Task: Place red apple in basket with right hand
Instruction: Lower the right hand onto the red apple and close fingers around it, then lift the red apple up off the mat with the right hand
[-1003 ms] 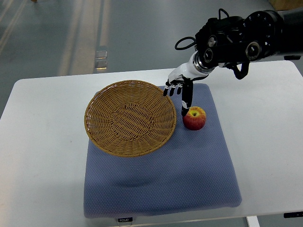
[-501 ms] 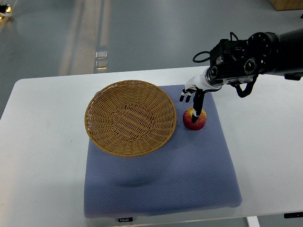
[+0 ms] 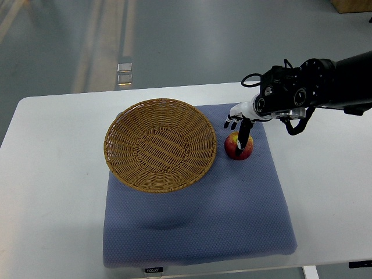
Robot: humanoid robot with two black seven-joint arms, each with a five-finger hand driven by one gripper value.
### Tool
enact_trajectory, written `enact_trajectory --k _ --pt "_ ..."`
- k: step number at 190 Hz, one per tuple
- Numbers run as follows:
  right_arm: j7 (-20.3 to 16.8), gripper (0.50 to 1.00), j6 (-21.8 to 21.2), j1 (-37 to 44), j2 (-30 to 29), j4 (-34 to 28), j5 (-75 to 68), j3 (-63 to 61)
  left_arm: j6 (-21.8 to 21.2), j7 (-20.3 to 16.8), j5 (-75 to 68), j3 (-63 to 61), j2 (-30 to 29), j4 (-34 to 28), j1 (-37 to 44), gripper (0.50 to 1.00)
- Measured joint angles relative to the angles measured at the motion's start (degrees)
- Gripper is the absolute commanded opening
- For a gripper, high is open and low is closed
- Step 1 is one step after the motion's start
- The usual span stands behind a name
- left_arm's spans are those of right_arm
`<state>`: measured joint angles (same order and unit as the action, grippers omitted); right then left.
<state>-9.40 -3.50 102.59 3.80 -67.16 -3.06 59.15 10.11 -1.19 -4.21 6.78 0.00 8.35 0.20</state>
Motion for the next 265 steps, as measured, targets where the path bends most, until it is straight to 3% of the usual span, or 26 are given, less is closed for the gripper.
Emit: enact_trajectory --k 31,55,87,106,122,134,141,148,164,199,220,265 --pt "0.0 0.915 2.1 -1.8 -0.2 0.4 0.2 0.1 0.0 0.0 0.0 0.0 0.0 0.0 0.0 1.0" --pt "0.1 0.868 3.0 -2.6 -0.2 0.7 0.5 0.3 0.0 0.0 0.0 0.0 0.0 0.0 0.0 1.0" --pt "0.3 0.856 3.7 -3.4 -0.2 0.9 0.7 1.5 -0.1 0.0 0.0 0.0 0.0 0.0 0.0 1.0" --pt "0.5 0.801 4.1 -3.9 -0.3 1.0 0.9 1.6 -0.1 0.0 0.0 0.0 0.0 0.0 0.0 1.0" --pt "0.5 0.782 4.5 -4.4 -0.3 1.2 1.0 1.6 -0.1 0.0 0.0 0.0 0.0 0.0 0.1 1.0" --pt "0.6 0.74 4.8 -4.6 -0.5 1.2 1.0 1.6 -0.1 0.0 0.0 0.0 0.0 0.0 0.1 1.0" --pt "0.6 0.678 4.9 -4.8 -0.7 1.3 1.1 1.6 -0.1 0.0 0.0 0.0 0.0 0.0 0.1 1.0" --pt "0.6 0.65 5.0 -4.8 -0.9 1.4 1.1 1.6 -0.1 0.0 0.0 0.0 0.0 0.0 0.1 1.0" --pt "0.7 0.625 5.0 -4.9 -1.1 1.6 1.5 1.7 -0.1 0.0 0.0 0.0 0.0 0.0 0.1 1.0" --pt "0.7 0.625 4.6 -4.1 -0.5 1.7 2.4 2.3 -0.1 0.0 0.0 0.1 0.0 0.0 0.1 1.0" --pt "0.8 0.625 2.6 -1.7 0.8 1.7 3.2 3.4 -0.1 0.0 0.0 0.1 0.0 0.0 0.1 1.0" --pt "1.0 0.625 -7.3 9.5 6.6 1.6 7.0 3.7 -0.1 0.0 0.0 0.1 0.0 0.0 0.1 1.0"
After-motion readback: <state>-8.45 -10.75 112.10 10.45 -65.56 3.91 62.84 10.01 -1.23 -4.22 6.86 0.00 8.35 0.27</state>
